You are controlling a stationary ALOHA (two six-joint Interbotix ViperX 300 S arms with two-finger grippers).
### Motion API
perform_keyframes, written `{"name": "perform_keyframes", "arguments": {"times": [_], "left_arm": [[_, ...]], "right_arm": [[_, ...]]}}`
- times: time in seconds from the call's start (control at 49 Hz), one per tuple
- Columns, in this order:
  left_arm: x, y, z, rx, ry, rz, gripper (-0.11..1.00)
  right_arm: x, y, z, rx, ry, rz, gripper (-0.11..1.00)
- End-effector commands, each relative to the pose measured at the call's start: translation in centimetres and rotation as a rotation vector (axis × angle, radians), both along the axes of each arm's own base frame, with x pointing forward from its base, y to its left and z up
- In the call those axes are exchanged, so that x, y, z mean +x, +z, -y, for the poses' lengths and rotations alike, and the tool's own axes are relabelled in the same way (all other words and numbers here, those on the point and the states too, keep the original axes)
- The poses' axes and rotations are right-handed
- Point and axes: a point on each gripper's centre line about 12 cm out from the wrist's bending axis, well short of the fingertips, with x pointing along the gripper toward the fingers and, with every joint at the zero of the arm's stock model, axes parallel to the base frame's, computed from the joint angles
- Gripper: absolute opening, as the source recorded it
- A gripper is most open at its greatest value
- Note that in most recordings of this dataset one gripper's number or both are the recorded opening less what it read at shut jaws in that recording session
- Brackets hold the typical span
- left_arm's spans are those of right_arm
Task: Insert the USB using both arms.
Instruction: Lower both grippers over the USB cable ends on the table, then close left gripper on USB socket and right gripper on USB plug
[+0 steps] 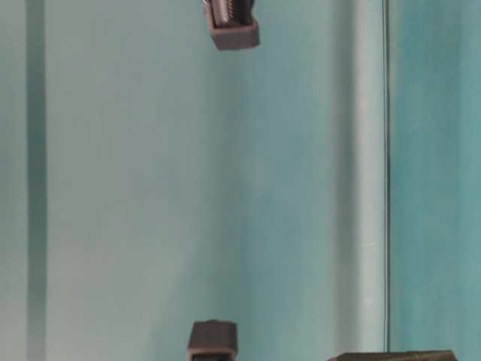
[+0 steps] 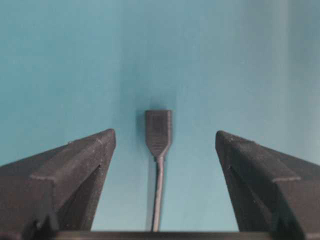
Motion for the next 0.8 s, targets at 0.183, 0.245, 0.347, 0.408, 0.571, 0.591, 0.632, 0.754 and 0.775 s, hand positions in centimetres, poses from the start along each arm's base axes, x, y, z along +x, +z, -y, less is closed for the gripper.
{"name": "perform_keyframes", "arguments": {"times": [0.183,0.245,0.347,0.408,0.571,0.591,0.632,0.754,0.775], "left_arm": [[0.8,0.6,-0.4,0.011,-0.001,0.023,0.88],[0.8,0.6,-0.4,0.01,0.001,0.023,0.87],[0.8,0.6,-0.5,0.011,0.002,0.024,0.87],[0.8,0.6,-0.5,0.01,0.004,0.024,0.87],[0.8,0.6,-0.5,0.011,0.003,0.023,0.87],[0.8,0.6,-0.5,0.01,0.004,0.023,0.87],[0.8,0.6,-0.5,0.011,0.003,0.021,0.87],[0.7,0.5,-0.5,0.009,0.004,0.017,0.87],[0.7,0.6,-0.6,0.009,0.006,0.018,0.87]], "right_arm": [[0.8,0.4,0.6,-0.001,-0.019,0.02,0.66],[0.8,0.0,0.6,-0.001,-0.019,0.009,0.66],[1.0,-0.5,0.6,0.0,-0.019,-0.006,0.66],[1.2,-0.8,0.6,0.0,-0.019,-0.017,0.66],[1.6,-1.5,0.6,0.001,-0.019,-0.035,0.65],[1.6,-1.5,0.6,0.001,-0.019,-0.037,0.65],[1.7,-1.6,0.6,0.001,-0.019,-0.037,0.64],[1.9,-1.7,0.7,0.001,-0.019,-0.04,0.61],[1.9,-1.8,0.7,0.002,-0.019,-0.041,0.61]]}}
